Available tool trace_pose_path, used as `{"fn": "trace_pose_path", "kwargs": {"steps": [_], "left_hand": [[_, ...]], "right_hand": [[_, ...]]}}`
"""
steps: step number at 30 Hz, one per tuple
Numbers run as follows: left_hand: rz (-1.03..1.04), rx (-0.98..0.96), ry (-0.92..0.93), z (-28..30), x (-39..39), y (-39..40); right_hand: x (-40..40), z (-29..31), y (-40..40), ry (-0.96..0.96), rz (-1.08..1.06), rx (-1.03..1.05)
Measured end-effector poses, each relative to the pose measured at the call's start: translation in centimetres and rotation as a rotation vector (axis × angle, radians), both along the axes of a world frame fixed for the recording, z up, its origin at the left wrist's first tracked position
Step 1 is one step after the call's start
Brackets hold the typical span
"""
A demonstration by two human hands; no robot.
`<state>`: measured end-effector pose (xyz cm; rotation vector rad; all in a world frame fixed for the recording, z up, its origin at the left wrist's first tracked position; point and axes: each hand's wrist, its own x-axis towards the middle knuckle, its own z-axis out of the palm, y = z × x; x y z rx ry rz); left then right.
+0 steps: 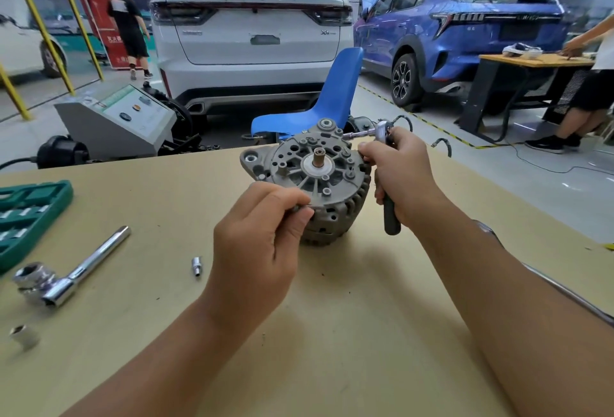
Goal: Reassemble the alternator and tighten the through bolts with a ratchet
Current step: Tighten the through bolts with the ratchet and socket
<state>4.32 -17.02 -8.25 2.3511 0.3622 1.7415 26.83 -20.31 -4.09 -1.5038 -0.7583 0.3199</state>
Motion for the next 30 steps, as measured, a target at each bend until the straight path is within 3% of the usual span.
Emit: {"fn": "trace_pose_path", "kwargs": {"steps": [10,14,18,24,30], "left_hand": [[-0.003,0.009,0.005,0.6,0.0,0.3],[-0.068,-0.086,0.001,0.7,0.0,0.4],[-0.086,-0.113,0.02,0.7,0.2,0.5],[-0.038,-0.008,0.099,1.5,0.5,0.1],[0.037,0.059,0.092,1.9,0.3,0.8]], "right_hand": [[-1.4,0.4,0.3,-0.284,-0.006,-0.028],[-1.4,0.4,0.2,-0.267,-0.026,-0.042],[-0.8,0.6,-0.2,-0.112,0.035,-0.034],[-0.1,0.2,-0.3,0.472,0.136,0.043],[-0.3,-0.2,0.0,0.583,0.176,0.089]]}}
